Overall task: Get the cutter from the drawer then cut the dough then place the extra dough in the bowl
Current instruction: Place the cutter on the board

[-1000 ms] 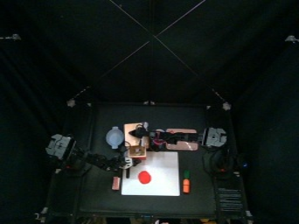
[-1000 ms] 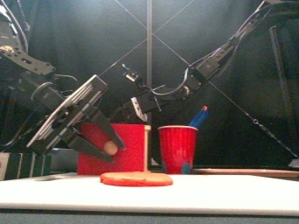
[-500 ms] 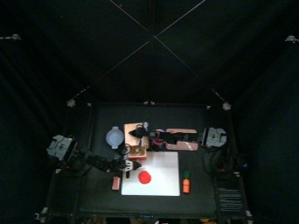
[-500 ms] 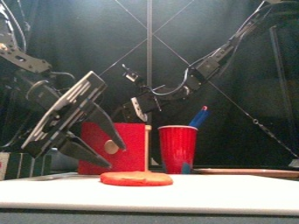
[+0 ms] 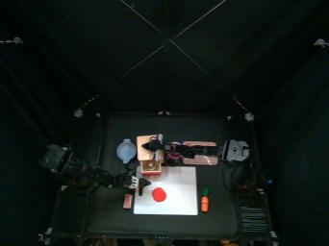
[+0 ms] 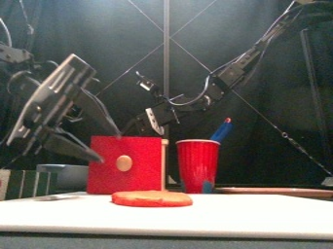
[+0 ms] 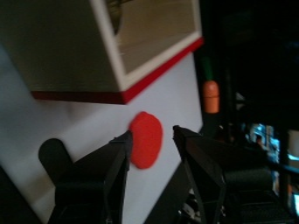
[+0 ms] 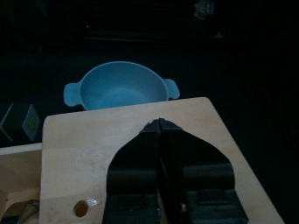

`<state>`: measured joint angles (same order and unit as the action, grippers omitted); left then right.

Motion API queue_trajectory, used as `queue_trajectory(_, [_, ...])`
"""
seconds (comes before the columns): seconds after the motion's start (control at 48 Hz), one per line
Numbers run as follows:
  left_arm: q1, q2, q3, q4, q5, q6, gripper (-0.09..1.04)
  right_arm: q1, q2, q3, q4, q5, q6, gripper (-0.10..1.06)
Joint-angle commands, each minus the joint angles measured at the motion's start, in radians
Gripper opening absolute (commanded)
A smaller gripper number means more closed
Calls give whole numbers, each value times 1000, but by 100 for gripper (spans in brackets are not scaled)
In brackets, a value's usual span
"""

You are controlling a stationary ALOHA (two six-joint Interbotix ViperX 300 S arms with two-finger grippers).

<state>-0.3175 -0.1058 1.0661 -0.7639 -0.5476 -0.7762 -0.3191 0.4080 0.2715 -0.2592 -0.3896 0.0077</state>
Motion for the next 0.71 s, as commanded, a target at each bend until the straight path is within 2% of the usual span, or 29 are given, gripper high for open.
queue_trajectory(0.021, [11, -140, 60, 104, -34, 5, 79, 17, -40, -17, 6, 8, 2, -3])
queue_trajectory(0.146, [83, -252, 124, 192, -140, 57, 79, 37, -64, -21, 20, 6, 3, -3])
queue_trajectory(0.333, [258, -360, 186, 304, -314, 242, 79, 77, -146, -9, 48, 18, 6, -3])
queue_trajectory(0.562, [422, -451, 181, 442, -341, 482, 79, 114, -273, 29, 160, 144, 5, -3])
queue_trajectory(0.708, [488, -485, 176, 548, -347, 615, 79, 133, -341, 67, 181, 295, 3, 5])
